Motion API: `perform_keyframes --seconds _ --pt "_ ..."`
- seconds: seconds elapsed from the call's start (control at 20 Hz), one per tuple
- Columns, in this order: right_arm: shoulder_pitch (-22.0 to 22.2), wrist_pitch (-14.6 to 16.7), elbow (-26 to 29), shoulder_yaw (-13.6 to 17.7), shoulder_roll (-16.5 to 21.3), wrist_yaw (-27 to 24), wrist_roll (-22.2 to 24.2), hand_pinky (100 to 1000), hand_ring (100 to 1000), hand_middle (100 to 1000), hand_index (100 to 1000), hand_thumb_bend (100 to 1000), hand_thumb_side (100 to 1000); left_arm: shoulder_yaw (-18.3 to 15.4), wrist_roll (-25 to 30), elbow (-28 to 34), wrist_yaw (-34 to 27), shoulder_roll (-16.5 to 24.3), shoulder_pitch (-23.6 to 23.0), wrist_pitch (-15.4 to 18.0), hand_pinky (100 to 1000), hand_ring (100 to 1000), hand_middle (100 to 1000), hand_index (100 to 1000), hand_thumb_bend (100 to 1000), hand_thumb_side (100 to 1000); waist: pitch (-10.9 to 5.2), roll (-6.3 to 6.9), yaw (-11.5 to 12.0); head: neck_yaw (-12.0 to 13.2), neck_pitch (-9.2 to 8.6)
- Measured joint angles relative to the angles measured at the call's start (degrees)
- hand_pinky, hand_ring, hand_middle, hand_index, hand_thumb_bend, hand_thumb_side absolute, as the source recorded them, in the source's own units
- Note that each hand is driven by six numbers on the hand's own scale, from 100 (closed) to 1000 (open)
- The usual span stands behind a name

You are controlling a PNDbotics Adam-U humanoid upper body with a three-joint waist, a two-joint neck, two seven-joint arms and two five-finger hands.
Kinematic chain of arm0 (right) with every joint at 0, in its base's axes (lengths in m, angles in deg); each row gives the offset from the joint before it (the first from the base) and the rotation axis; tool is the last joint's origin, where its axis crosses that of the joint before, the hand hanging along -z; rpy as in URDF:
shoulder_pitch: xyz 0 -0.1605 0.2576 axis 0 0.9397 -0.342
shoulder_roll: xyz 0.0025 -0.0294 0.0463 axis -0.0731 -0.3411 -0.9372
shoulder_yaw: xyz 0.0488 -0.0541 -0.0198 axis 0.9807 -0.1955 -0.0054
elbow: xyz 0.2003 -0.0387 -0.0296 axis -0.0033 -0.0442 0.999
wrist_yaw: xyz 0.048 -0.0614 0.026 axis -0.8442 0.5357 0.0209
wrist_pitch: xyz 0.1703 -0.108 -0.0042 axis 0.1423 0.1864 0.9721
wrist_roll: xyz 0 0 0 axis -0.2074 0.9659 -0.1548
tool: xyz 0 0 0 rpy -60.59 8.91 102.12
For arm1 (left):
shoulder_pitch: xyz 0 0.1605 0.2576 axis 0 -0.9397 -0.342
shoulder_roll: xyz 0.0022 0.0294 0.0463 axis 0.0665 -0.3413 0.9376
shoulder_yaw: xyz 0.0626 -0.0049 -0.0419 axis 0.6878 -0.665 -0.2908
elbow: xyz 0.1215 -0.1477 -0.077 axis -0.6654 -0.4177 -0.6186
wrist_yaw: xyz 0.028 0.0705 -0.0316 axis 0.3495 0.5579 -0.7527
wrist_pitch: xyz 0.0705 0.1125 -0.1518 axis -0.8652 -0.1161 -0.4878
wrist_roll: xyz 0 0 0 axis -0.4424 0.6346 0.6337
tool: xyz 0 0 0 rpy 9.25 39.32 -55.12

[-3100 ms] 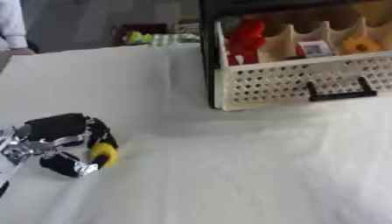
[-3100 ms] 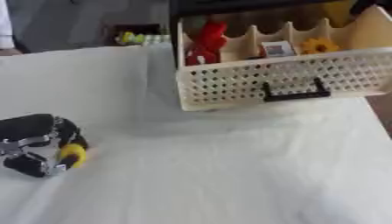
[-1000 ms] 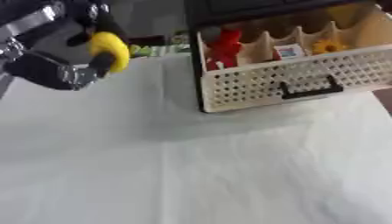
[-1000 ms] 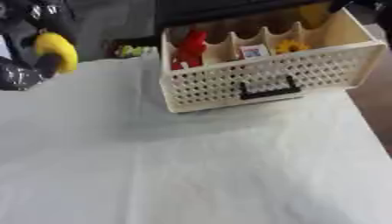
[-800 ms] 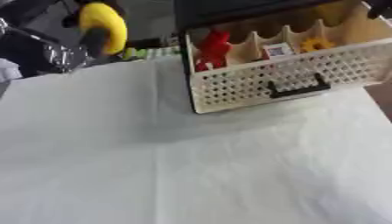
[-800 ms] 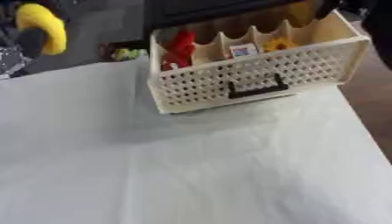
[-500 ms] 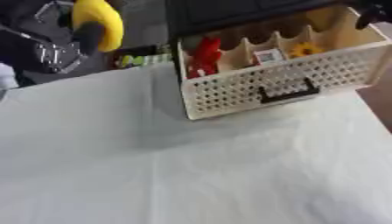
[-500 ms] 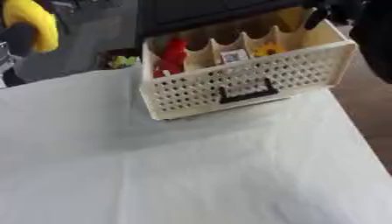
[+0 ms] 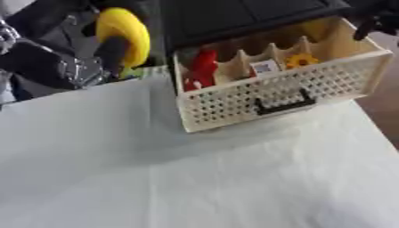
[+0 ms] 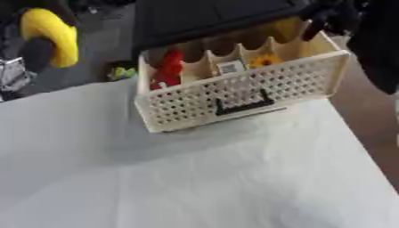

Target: Pick up objects from table and place into drawer.

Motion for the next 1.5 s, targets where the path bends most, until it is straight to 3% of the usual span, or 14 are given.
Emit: perform_keyframes --seconds 0.35,0.8,1.5 --pt "-0.5 -0.4 0.0 -0.2 -0.3 0.0 0.1 446 567 192 454 100 1000 1.2 -0.8 -4.8 4.8 -1.8 1.1 2.4 100 390 457 570 100 264 -0.03 0.6 -0.6 0.1 0.4" --pt "-0.8 -0.9 0.0 -0.4 -0.6 0.0 0.4 443 566 192 453 100 1000 1.5 -2.7 -8.0 6.2 -3.1 2.9 4.8 100 394 459 563 100 275 -0.01 1.42 -1.4 1.2 0.86" --pt "-1.5 -1.3 0.0 -0.4 -1.1 0.0 0.8 442 566 192 453 100 1000 0.2 -10.6 -17.5 12.5 -8.6 6.4 5.3 100 394 459 540 100 307 1.17 2.16 -3.5 2.8 0.16"
